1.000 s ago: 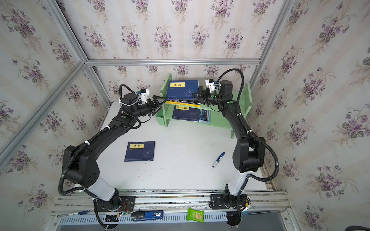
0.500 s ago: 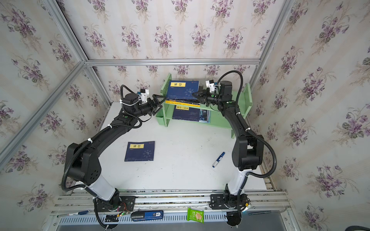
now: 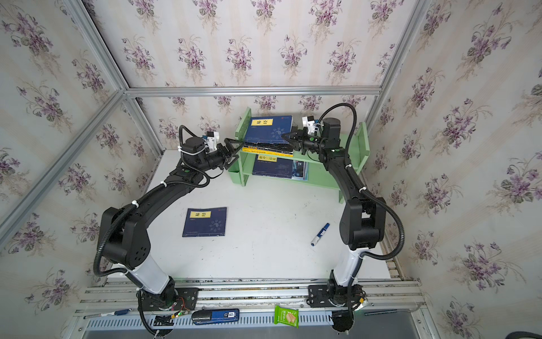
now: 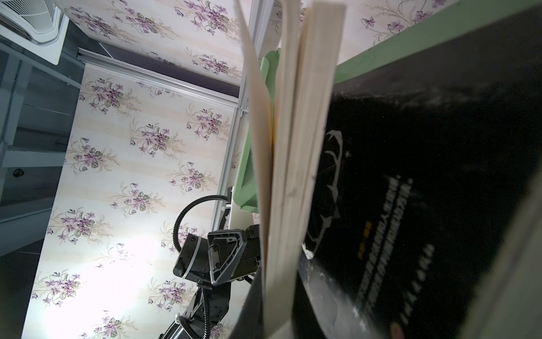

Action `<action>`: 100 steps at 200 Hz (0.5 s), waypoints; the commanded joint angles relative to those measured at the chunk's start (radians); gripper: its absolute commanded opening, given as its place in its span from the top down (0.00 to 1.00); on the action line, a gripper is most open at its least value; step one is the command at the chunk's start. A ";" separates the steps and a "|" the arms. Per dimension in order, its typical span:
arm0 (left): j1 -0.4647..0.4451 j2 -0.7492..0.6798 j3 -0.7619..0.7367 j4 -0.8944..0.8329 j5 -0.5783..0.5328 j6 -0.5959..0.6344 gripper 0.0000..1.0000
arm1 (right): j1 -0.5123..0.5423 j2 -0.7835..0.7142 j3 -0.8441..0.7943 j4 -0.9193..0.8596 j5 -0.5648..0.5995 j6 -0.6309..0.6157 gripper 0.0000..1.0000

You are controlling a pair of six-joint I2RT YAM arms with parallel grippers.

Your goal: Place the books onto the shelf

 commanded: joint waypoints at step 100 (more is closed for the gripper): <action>-0.012 0.059 0.061 0.045 -0.063 -0.066 0.01 | 0.013 -0.003 0.023 -0.043 -0.033 -0.080 0.93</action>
